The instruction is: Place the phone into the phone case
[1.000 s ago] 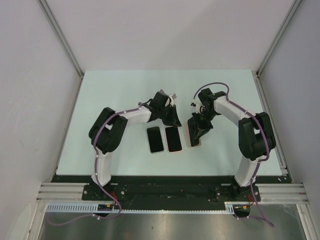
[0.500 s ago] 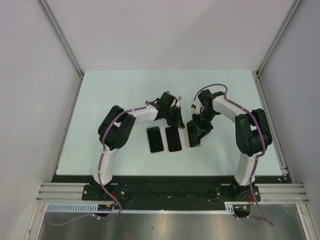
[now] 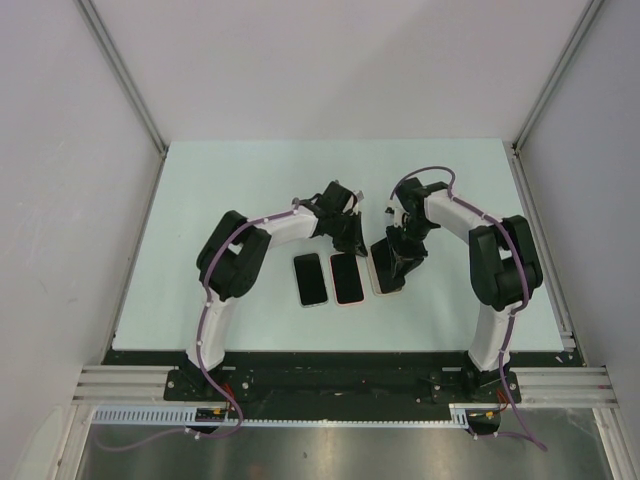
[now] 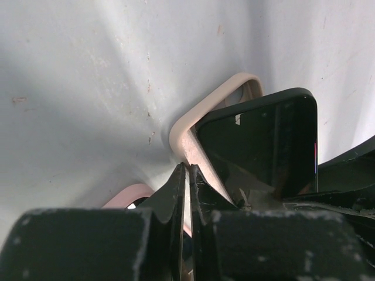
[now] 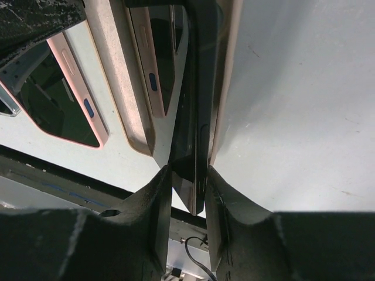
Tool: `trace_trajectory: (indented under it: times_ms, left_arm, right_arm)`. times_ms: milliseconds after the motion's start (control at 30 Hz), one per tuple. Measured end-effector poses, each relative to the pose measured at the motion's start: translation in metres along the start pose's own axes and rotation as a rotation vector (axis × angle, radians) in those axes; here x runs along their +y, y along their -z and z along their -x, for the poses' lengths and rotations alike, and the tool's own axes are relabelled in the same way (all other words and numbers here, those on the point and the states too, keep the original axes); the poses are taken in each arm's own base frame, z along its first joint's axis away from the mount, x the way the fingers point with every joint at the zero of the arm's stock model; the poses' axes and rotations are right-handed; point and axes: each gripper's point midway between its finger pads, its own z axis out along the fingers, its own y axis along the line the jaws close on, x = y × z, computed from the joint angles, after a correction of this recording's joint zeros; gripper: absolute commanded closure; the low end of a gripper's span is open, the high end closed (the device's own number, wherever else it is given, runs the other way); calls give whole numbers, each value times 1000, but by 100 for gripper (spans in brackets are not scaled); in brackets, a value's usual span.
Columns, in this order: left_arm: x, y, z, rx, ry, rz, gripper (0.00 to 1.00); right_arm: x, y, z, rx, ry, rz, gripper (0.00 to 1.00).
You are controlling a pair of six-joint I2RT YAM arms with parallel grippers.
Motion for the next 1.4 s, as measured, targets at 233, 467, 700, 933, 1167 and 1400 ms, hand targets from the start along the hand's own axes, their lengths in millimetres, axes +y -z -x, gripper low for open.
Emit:
trace_trajectory:
  times_ms: [233,467,700,933,1167,1400]
  left_arm:
    - [2,3,0,1,6,32,99]
    - [-1,3,-2,8,3,32,99]
    - [-17,4,-9,42,-8,-43,95]
    - [-37,6,-9,55,-30,-117,88]
    - [-29,23,0,1,-41,-12,94]
    - [-16,27,-3,-9,-33,62,96]
  right_arm:
    - [1,-2,1,-8,-8,-19,67]
    - [0,-6,1,-15,-45,-39,68]
    - [-4,-8,-2,-56,-120,-12,66]
    - [-10,-12,-3,-78,-146,-35,59]
    - [-15,-14,0,-97,-179,-56,57]
    - [-21,-6,9,-145,-213,-58,57]
